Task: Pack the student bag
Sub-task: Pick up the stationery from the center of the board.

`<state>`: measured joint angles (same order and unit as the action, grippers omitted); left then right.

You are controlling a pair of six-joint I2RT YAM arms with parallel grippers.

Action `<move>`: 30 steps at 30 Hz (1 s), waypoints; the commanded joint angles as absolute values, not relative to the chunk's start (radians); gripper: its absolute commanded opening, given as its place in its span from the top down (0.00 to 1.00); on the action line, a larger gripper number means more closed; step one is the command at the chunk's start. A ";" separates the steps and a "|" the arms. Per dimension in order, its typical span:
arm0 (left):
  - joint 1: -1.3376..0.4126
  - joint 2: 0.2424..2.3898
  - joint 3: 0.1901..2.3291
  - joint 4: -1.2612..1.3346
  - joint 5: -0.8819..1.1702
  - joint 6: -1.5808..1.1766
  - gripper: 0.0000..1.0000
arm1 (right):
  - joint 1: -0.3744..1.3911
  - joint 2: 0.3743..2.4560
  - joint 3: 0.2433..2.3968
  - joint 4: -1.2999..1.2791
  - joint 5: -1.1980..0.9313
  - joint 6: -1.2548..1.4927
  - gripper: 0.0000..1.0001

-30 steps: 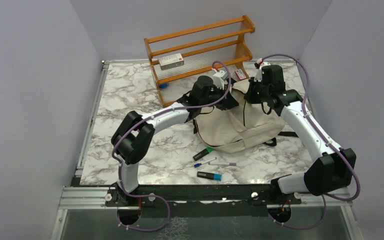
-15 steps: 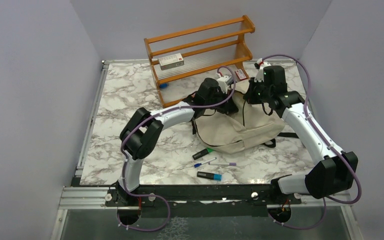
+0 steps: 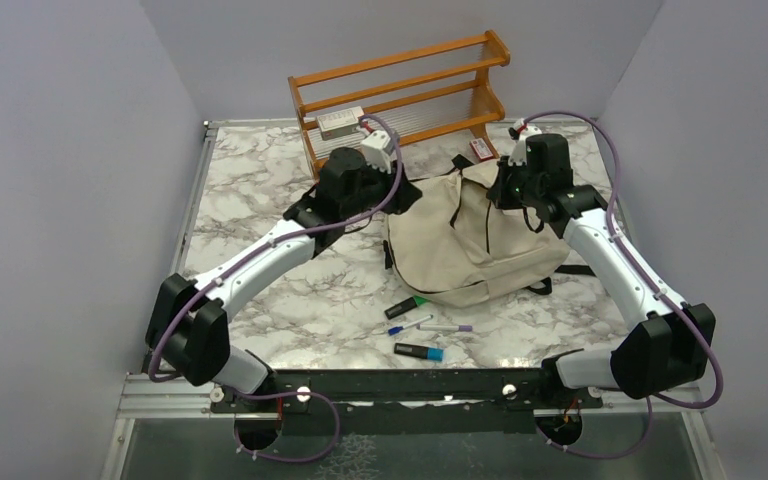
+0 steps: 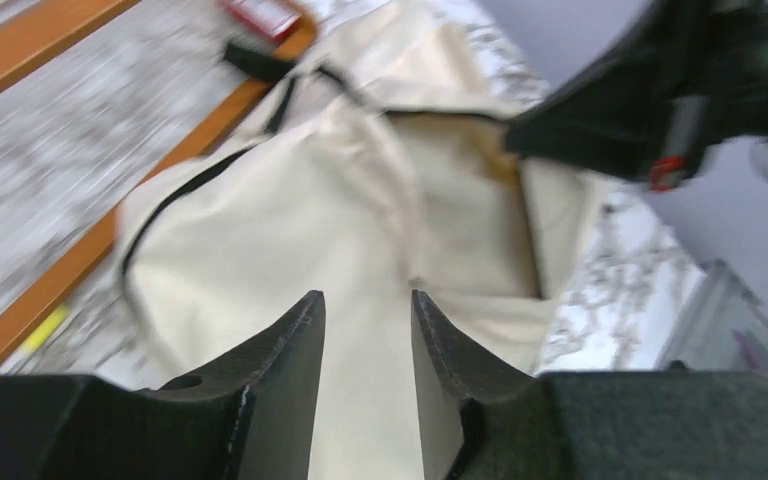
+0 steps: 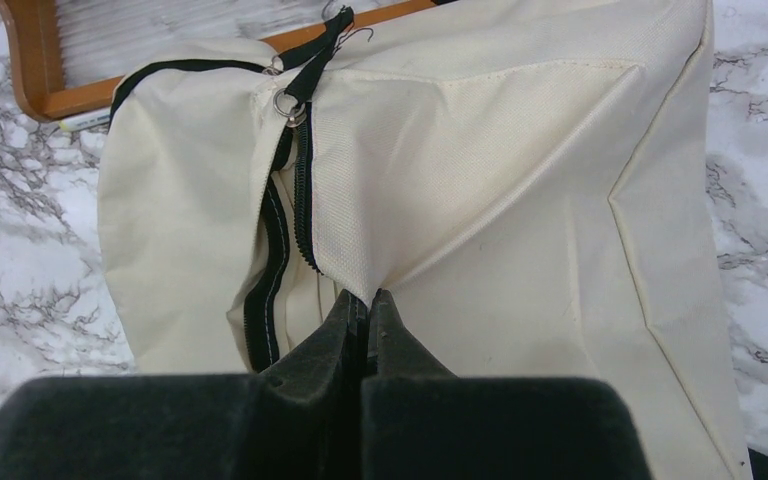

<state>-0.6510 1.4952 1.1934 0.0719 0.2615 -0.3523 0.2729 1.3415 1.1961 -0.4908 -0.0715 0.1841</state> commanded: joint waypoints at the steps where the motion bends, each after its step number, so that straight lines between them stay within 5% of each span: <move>1: -0.553 1.441 1.043 -0.067 0.108 -0.327 0.61 | 0.275 1.314 1.197 -0.438 -0.064 0.192 0.99; 14: -0.421 1.671 1.167 -0.205 0.078 -0.091 0.41 | 0.275 1.312 1.150 -0.429 -0.055 0.171 0.99; 30: -0.417 1.921 1.321 -0.175 0.041 0.045 0.39 | 0.275 1.278 1.094 -0.400 -0.089 0.187 0.99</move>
<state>-0.4210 1.8935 1.2755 -0.1925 0.0818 -0.0116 0.2729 1.3125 1.1072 -0.4213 -0.0719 0.1829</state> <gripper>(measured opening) 0.607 0.023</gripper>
